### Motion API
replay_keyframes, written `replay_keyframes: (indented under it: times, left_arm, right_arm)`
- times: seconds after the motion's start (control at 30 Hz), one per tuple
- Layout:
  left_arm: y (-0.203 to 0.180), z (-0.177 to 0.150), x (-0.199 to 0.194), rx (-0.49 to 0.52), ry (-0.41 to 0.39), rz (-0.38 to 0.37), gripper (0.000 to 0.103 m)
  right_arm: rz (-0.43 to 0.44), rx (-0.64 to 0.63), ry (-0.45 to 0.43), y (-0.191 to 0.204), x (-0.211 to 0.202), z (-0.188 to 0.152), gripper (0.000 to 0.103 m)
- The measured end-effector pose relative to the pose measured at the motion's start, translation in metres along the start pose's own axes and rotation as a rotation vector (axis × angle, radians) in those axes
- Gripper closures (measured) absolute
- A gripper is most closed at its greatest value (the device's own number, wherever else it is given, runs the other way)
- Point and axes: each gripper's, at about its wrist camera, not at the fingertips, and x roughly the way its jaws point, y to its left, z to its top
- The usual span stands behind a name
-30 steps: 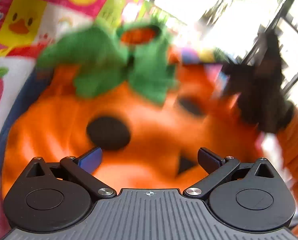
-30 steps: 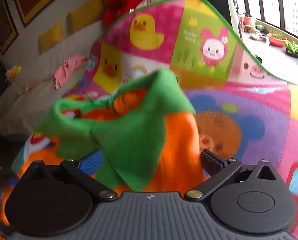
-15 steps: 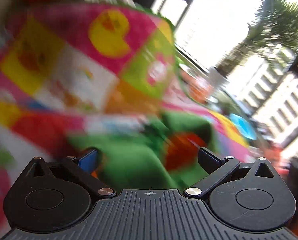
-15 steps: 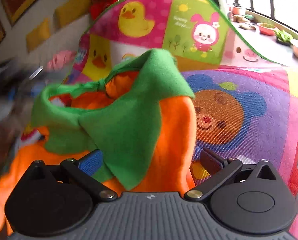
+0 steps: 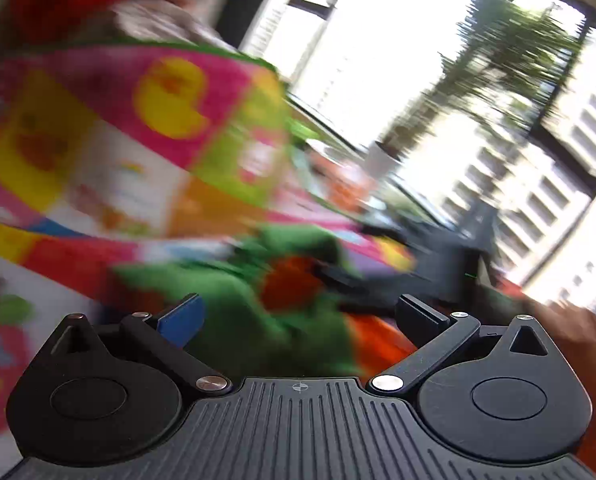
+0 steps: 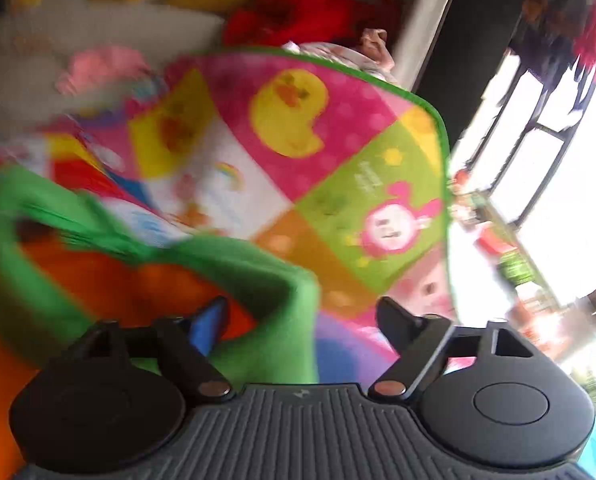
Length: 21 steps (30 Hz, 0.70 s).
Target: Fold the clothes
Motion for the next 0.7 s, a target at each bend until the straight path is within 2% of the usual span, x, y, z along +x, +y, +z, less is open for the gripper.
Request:
replay_keyframes:
  times: [0.03, 0.07, 0.1, 0.2, 0.27, 0.3, 0.37, 0.4, 0.47, 0.53, 0.7]
  left_arm:
    - [-0.002, -0.003, 0.011, 0.002, 0.022, -0.031, 0.0]
    - [0.002, -0.003, 0.024, 0.003, 0.032, -0.016, 0.0]
    - [0.008, -0.003, 0.038, 0.004, 0.036, 0.022, 0.0]
    - [0.051, 0.0, 0.072, -0.069, 0.035, 0.277, 0.0]
    - [0.082, 0.001, 0.084, -0.131, 0.019, 0.414, 0.0]
    - [0.091, 0.001, 0.084, -0.142, -0.006, 0.419, 0.0]
    - [0.092, 0.004, 0.081, -0.15, -0.016, 0.443, 0.0]
    - [0.089, 0.005, 0.078, -0.14, -0.017, 0.455, 0.0]
    - [0.081, 0.006, 0.069, -0.115, -0.023, 0.469, 0.0]
    - [0.072, 0.007, 0.05, -0.111, -0.052, 0.452, 0.0]
    - [0.039, 0.012, -0.009, -0.076, -0.156, 0.4, 0.0]
  right_arm:
    - [-0.048, 0.002, 0.004, 0.002, 0.011, 0.002, 0.025]
    - [-0.094, 0.006, 0.008, 0.004, 0.022, 0.003, 0.025]
    - [-0.101, 0.036, 0.02, 0.002, 0.028, 0.003, 0.025]
    - [-0.069, 0.063, 0.037, -0.004, 0.032, -0.003, 0.026]
    - [-0.033, 0.071, 0.041, -0.008, 0.029, -0.005, 0.041]
    - [-0.012, 0.081, 0.046, -0.01, 0.027, -0.006, 0.046]
    - [0.04, 0.106, 0.055, -0.012, 0.03, -0.005, 0.067]
    - [0.061, 0.112, 0.06, -0.012, 0.031, -0.005, 0.072]
    - [0.096, 0.124, 0.056, -0.01, 0.028, -0.004, 0.09]
    - [0.126, 0.139, 0.014, -0.01, 0.009, -0.003, 0.092]
    - [0.204, 0.132, -0.085, -0.016, -0.072, -0.01, 0.092]
